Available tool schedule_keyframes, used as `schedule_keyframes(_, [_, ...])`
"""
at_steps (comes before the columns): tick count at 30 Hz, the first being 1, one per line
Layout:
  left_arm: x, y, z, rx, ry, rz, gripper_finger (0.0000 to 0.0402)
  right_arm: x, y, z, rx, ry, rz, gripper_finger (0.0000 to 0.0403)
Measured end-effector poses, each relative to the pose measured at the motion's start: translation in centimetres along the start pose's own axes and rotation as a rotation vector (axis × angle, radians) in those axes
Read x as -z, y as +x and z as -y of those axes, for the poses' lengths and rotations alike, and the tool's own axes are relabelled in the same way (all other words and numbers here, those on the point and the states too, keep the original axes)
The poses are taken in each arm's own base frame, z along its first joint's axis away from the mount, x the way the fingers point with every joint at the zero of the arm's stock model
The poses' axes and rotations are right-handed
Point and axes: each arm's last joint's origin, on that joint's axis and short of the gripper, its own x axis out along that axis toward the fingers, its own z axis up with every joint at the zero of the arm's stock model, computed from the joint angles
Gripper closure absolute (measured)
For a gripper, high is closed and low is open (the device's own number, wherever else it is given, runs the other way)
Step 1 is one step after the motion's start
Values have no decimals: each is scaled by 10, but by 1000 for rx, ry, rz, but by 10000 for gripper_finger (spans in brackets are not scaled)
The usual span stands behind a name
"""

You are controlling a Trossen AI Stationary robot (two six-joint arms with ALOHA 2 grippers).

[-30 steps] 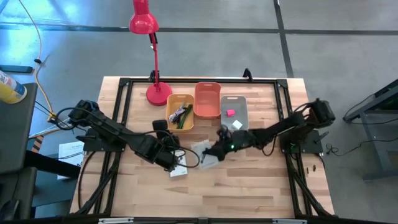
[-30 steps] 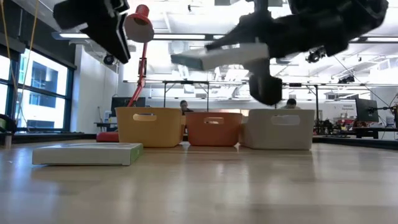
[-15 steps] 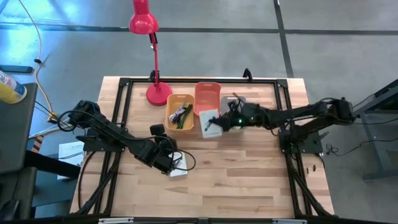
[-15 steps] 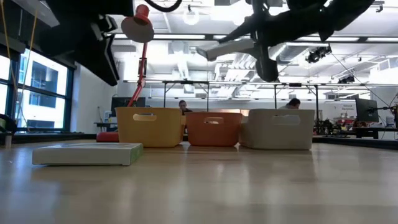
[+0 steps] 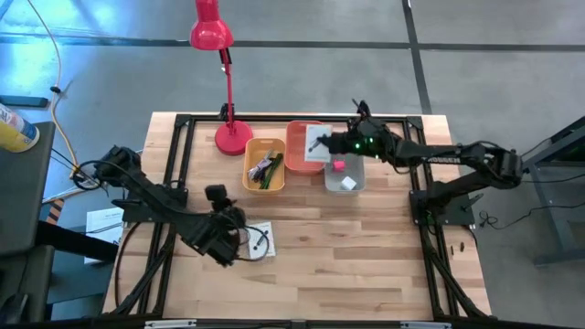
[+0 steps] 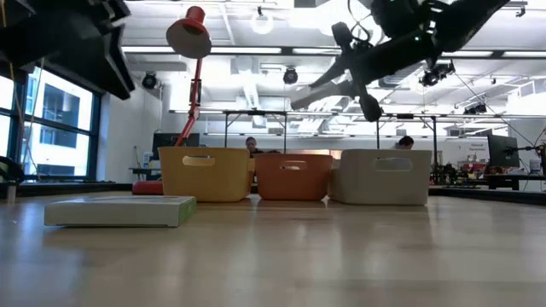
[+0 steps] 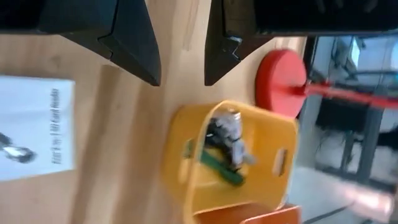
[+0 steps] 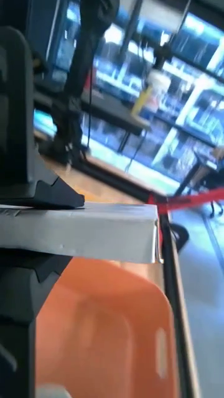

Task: Pick and place items into bin
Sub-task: Put the right white card reader box into the orange bin

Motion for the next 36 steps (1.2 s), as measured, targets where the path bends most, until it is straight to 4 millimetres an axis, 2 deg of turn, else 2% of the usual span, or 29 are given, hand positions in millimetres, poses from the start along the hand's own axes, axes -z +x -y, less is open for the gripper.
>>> schedule_keyframes(5, [19,-6,-22,-57,-191,82,291,-28,9,0,92,-69,-35,348])
schedule_keyframes(8, [31,-8,-36,-59,-340,140,291,-42,22,-3,102,-86,-67,346])
schedule_keyframes(11, [43,-10,-47,-53,-403,183,291,-51,39,-2,147,-91,-100,348])
schedule_keyframes(15, [52,-14,-56,-32,-454,229,291,-53,61,6,210,-83,-192,348])
schedule_keyframes(20, [53,-16,-59,-25,-473,251,291,-47,80,20,286,-62,-258,343])
schedule_keyframes(26, [52,-16,-59,-21,-490,256,291,-42,86,28,331,-39,-261,346])
schedule_keyframes(36, [53,-16,-59,-26,-480,254,291,-42,86,28,338,-24,-254,335])
